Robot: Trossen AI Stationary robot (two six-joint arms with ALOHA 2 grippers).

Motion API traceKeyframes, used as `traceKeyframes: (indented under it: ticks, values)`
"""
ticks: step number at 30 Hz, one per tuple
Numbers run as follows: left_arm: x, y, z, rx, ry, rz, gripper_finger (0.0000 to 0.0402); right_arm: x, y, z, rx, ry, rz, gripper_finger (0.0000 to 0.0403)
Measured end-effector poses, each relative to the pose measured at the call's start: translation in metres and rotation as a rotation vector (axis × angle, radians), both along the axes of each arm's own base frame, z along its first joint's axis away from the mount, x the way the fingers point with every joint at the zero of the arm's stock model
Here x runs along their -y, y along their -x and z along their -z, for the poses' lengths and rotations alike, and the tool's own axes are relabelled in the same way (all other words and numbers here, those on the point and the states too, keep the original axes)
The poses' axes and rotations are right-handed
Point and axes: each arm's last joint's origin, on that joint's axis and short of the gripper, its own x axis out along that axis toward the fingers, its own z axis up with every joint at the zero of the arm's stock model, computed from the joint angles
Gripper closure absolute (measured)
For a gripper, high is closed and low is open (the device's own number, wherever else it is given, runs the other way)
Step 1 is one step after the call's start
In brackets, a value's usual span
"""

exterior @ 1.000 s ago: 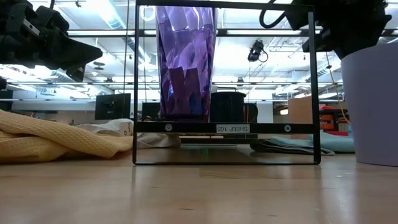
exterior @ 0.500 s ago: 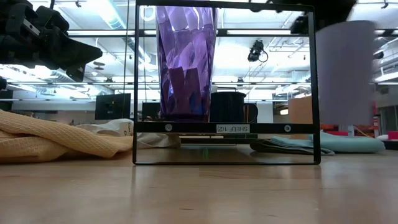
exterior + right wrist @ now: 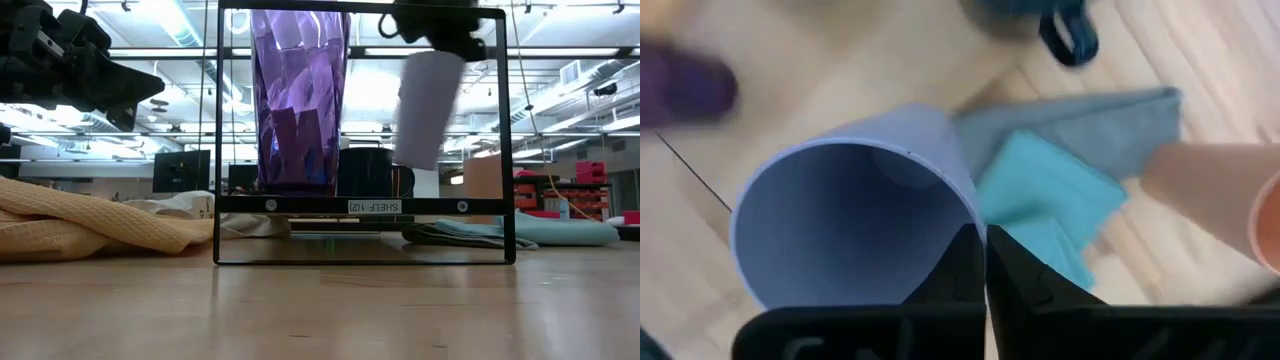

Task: Stack small to large cups/mugs on shelf
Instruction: Put the purple cup on the shelf

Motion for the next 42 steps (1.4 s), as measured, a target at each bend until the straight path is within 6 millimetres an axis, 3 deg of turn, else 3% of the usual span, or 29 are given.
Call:
traceKeyframes:
  ticks: [7, 33, 42]
  values:
    - [0.0, 0.0, 0.0, 0.0, -0.001, 0.0, 0.036, 0.012, -0.022, -0.007, 0.24, -0.067, 0.118, 0.0402]
    - [0.0, 0.0, 0.0, -0.002, -0.001, 0.0, 0.0368, 0.014, -0.043, 0.019, 0.158, -0.064, 0.115, 0.0403]
    - [0.0, 0.0, 0.0, -0.004, -0.001, 0.0, 0.0359, 0.014, -0.04, 0.02, 0.121, -0.05, 0.199, 0.0403]
